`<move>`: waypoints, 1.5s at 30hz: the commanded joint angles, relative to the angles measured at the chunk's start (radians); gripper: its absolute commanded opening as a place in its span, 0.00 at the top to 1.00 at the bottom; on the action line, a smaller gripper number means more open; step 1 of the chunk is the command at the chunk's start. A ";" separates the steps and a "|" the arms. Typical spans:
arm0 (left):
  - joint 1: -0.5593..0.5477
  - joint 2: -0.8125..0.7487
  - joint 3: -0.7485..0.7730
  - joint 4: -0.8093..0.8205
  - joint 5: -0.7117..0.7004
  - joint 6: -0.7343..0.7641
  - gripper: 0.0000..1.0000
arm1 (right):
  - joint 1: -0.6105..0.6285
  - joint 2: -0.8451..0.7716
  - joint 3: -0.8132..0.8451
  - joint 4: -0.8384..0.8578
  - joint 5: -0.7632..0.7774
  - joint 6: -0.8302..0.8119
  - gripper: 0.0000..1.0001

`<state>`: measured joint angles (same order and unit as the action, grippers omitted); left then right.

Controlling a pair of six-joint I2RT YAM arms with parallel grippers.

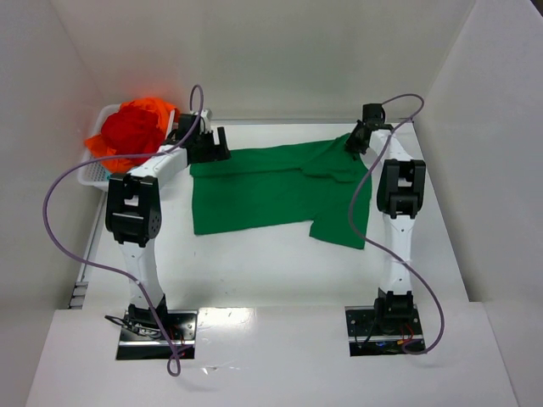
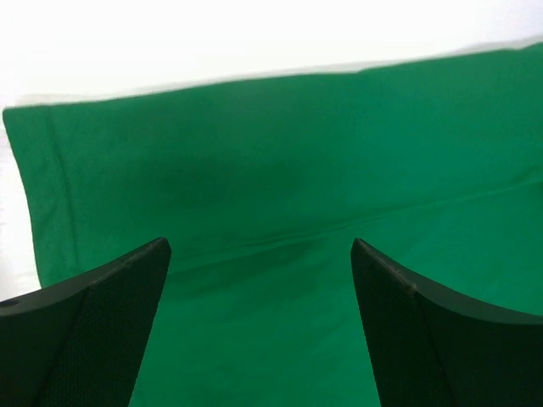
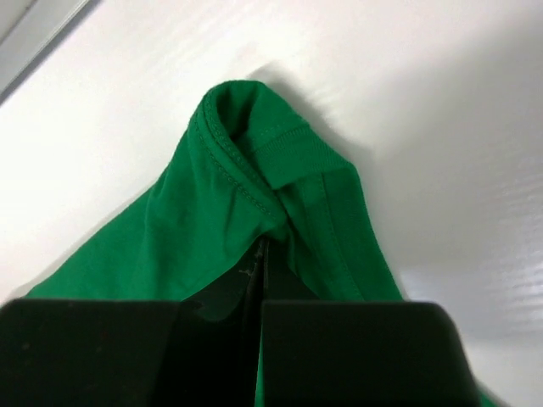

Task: Fold and stack the t-shirts
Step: Fold the flattened tshirt in 1/3 of the way, then grap the side of the flattened tshirt closest away from the robot with both arms

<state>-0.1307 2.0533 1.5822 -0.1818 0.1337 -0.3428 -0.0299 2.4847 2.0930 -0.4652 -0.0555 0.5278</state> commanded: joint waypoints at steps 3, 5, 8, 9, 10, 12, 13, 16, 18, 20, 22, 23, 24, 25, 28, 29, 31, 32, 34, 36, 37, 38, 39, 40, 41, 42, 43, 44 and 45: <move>0.003 -0.048 -0.034 -0.001 -0.011 -0.004 0.08 | -0.031 0.001 0.096 -0.085 -0.017 -0.032 1.00; 0.003 -0.074 -0.057 -0.001 -0.020 -0.004 0.09 | -0.031 -0.053 0.050 -0.053 -0.030 -0.032 0.95; 0.003 -0.122 -0.088 -0.001 -0.020 -0.027 0.09 | -0.031 -0.208 -0.080 0.022 -0.052 -0.032 0.79; 0.003 -0.136 -0.097 -0.001 -0.020 -0.036 0.09 | -0.041 -0.252 -0.153 0.043 -0.072 -0.032 0.74; 0.003 -0.165 -0.097 -0.001 -0.020 -0.047 0.09 | -0.041 -0.345 -0.192 0.086 -0.081 -0.032 0.62; 0.003 -0.191 -0.122 -0.001 -0.020 -0.061 0.09 | -0.041 -0.430 -0.282 0.099 -0.060 -0.012 0.58; 0.003 -0.220 -0.142 -0.001 -0.020 -0.076 0.09 | -0.041 -0.498 -0.303 0.099 -0.060 -0.012 0.54; 0.003 -0.277 -0.178 -0.001 -0.020 -0.113 0.09 | -0.041 -0.572 -0.401 0.082 -0.050 -0.012 0.46; 0.003 -0.312 -0.241 -0.001 -0.020 -0.156 0.09 | -0.041 -0.645 -0.515 0.082 -0.050 -0.012 0.38; -0.006 -0.375 -0.290 0.008 -0.020 -0.177 0.09 | -0.041 -0.725 -0.595 0.092 -0.041 -0.012 0.30; -0.006 -0.451 -0.370 0.008 -0.020 -0.191 0.08 | -0.041 -0.780 -0.721 0.105 -0.032 -0.012 0.26; -0.006 -0.479 -0.396 0.008 -0.020 -0.203 0.06 | -0.041 -0.806 -0.758 0.105 -0.032 -0.012 0.25; -0.006 -0.507 -0.421 0.008 -0.020 -0.203 0.06 | -0.041 -0.858 -0.824 0.105 -0.023 -0.012 0.22; -0.006 -0.562 -0.465 -0.001 -0.020 -0.214 0.06 | -0.041 -0.880 -0.852 0.105 -0.023 -0.012 0.21; -0.006 -0.669 -0.528 -0.010 0.003 -0.223 0.05 | -0.041 -0.977 -0.958 0.096 -0.023 -0.003 0.18; -0.006 -0.694 -0.550 -0.019 0.003 -0.234 0.05 | -0.051 -0.998 -0.982 0.096 -0.023 -0.003 0.18; -0.006 -0.766 -0.606 -0.030 0.023 -0.249 0.04 | -0.051 -1.056 -1.053 0.096 -0.038 0.021 0.17; -0.006 -0.789 -0.625 -0.041 0.023 -0.263 0.04 | -0.051 -1.072 -1.074 0.096 -0.047 0.021 0.17; -0.006 -0.856 -0.687 -0.053 0.032 -0.291 0.04 | -0.051 -1.112 -1.131 0.096 -0.047 0.034 0.17; -0.006 -0.903 -0.731 -0.064 0.023 -0.311 0.04 | -0.051 -1.123 -1.168 0.085 -0.026 0.046 0.17; -0.015 -0.947 -0.751 -0.076 0.012 -0.324 0.03 | -0.051 -1.136 -1.168 0.070 -0.017 0.058 0.17; -0.015 -0.969 -0.783 -0.090 -0.012 -0.358 0.03 | -0.051 -1.136 -1.179 0.069 -0.004 0.086 0.16; -0.015 -1.005 -0.798 -0.090 -0.026 -0.380 0.02 | -0.051 -1.147 -1.200 0.069 -0.004 0.099 0.16; -0.015 -1.021 -0.810 -0.090 -0.038 -0.398 0.02 | -0.051 -1.147 -1.214 0.069 -0.004 0.112 0.16; -0.015 -1.035 -0.823 -0.090 -0.055 -0.430 0.02 | -0.051 -1.147 -1.247 0.069 -0.004 0.144 0.14; -0.015 -1.044 -0.832 -0.090 -0.065 -0.444 0.02 | -0.051 -1.147 -1.264 0.091 -0.004 0.155 0.12; -0.015 -1.053 -0.846 -0.090 -0.074 -0.455 0.02 | -0.051 -1.147 -1.280 0.100 -0.004 0.164 0.10; -0.015 -1.053 -0.846 -0.090 -0.074 -0.455 0.00 | -0.051 -1.147 -1.307 0.100 0.008 0.178 0.06; -0.015 -1.053 -0.855 -0.090 -0.086 -0.469 0.00 | -0.051 -1.147 -1.317 0.109 0.020 0.188 0.00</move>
<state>-0.1429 1.0180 0.7452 -0.2806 0.0872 -0.7399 -0.0746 1.3552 0.8177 -0.3855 -0.0765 0.6563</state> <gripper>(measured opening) 0.994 0.970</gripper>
